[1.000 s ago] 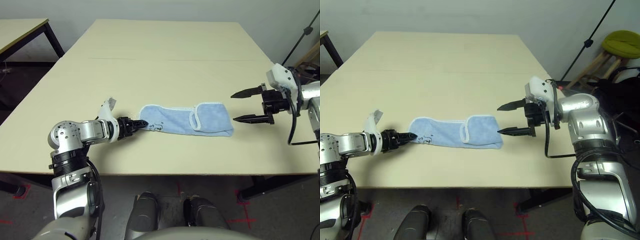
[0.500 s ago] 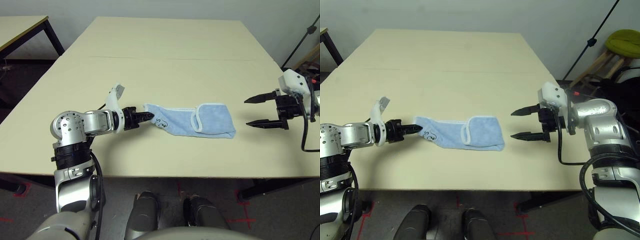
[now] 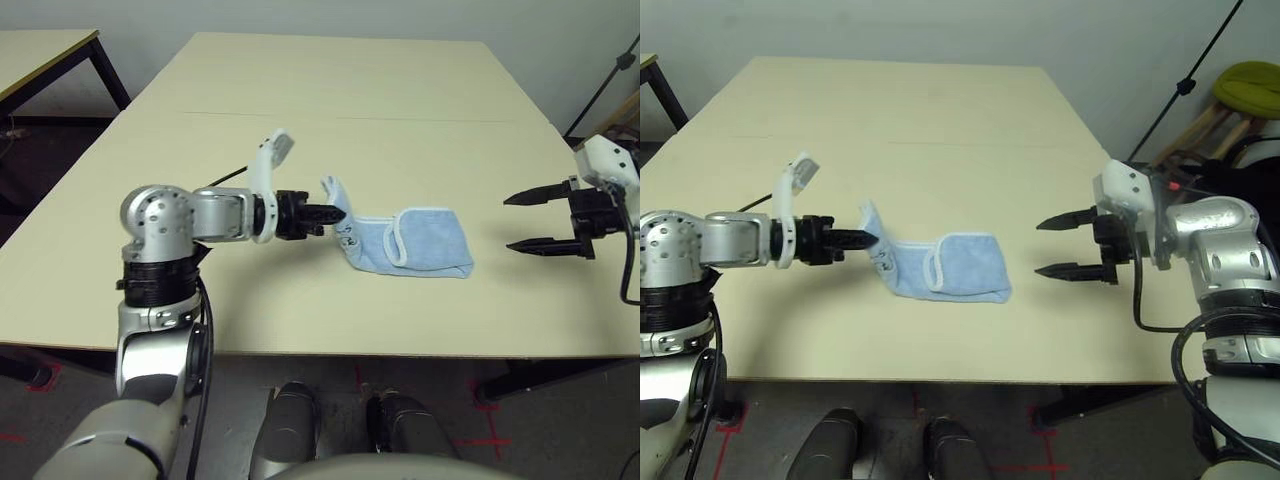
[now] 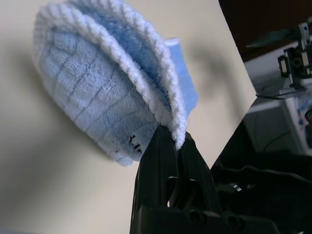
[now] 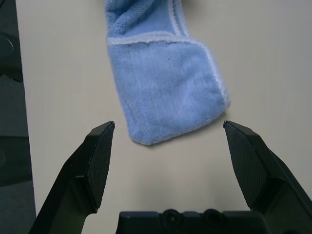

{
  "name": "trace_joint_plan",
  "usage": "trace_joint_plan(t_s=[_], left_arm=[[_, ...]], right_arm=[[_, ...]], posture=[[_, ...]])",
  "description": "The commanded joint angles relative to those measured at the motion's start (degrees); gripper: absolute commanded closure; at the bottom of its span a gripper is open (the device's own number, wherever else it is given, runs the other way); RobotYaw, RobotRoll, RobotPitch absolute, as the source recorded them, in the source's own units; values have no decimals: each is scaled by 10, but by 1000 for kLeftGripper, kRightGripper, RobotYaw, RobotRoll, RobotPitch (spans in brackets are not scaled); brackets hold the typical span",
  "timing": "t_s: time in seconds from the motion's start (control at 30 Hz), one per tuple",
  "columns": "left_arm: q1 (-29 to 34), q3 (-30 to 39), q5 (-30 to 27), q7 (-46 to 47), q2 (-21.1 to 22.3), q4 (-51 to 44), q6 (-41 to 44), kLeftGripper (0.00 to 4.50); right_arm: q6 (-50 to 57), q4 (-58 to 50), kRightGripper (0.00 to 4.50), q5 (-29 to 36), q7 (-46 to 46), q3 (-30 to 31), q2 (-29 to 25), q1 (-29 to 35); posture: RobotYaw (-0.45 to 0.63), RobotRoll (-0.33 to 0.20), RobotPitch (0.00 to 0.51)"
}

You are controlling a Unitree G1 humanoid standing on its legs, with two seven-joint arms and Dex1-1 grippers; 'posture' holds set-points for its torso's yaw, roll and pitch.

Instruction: Fold the towel and set it aside.

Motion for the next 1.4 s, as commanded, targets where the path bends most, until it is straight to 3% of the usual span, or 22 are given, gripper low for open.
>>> trace_joint_plan(t_s=[0.03, 0.17, 0.37, 0.97, 1.4], left_arm=[[-25, -90, 54, -73, 13, 19, -56, 4427], [-51, -173, 115, -152, 21, 54, -123, 4427], [-78, -242, 197, -229, 2, 105, -210, 4427], [-86, -332, 329, -346, -81, 122, -307, 4427], [-79, -342, 386, -376, -130, 165, -377, 4427]], right_arm=[[4, -5, 0, 10, 5, 2, -14, 11], [5, -2, 0, 14, 5, 0, -25, 16], [2, 7, 0, 12, 5, -2, -32, 13], [-6, 25, 0, 5, 5, 4, -25, -2], [-4, 20, 0, 4, 5, 5, -13, -1]], posture=[[96, 0, 123], [87, 0, 123], [85, 0, 123], [84, 0, 121], [84, 0, 119]])
